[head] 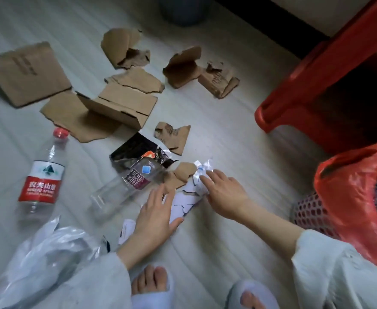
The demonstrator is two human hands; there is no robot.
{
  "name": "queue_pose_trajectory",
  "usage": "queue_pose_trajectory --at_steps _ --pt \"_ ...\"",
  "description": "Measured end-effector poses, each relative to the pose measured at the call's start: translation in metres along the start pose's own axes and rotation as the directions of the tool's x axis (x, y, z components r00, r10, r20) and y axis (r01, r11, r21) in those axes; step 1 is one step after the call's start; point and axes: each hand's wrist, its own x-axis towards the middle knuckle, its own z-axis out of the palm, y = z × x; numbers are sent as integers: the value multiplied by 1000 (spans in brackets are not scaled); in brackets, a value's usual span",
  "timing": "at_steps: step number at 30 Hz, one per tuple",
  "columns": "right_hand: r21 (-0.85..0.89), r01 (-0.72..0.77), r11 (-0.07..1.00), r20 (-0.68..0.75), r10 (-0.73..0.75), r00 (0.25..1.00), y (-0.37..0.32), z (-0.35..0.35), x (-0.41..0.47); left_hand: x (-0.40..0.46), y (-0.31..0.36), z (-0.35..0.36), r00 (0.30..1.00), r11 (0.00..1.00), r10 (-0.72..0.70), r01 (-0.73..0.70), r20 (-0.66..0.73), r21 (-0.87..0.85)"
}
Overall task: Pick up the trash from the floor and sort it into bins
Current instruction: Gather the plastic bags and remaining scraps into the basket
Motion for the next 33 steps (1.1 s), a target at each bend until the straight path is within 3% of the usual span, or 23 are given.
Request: queue_pose_trajectory --at_steps 2,5,9,12,16,18,23,28,33 --pt "-32 10 999 -10 -10 1000 4 6 21 5 -6 7 999 998 37 -36 -20 45" --pt "-33 17 999 65 -15 998 2 7 40 5 -18 5 995 988 -3 -13 105 155" --pt "4 -15 1000 32 15 999 -4 24 39 -1 -13 5 992 991 -45 29 122 130" --pt "91 -117 989 -91 126 988 -11 44 20 -5 -7 12 996 998 -50 46 73 46" --pt "41 -164 986 -194 169 966 -15 65 -9 -13 -11 23 981 985 106 -126 -162 -118" --pt "69 -183 981 -206 194 959 -17 72 -19 -16 -13 25 986 978 84 -109 -142 -178" --pt "194 -276 941 -106 300 948 -15 65 -18 -15 -9 24 995 989 8 -22 -95 -144" --pt "286 -364 886 100 351 931 -1 43 -4 -15 -12 17 987 968 -98 65 -128 -243" --pt "367 -441 819 239 375 896 -1 41 6 -4 -9 13 965 922 -262 255 15 -293"
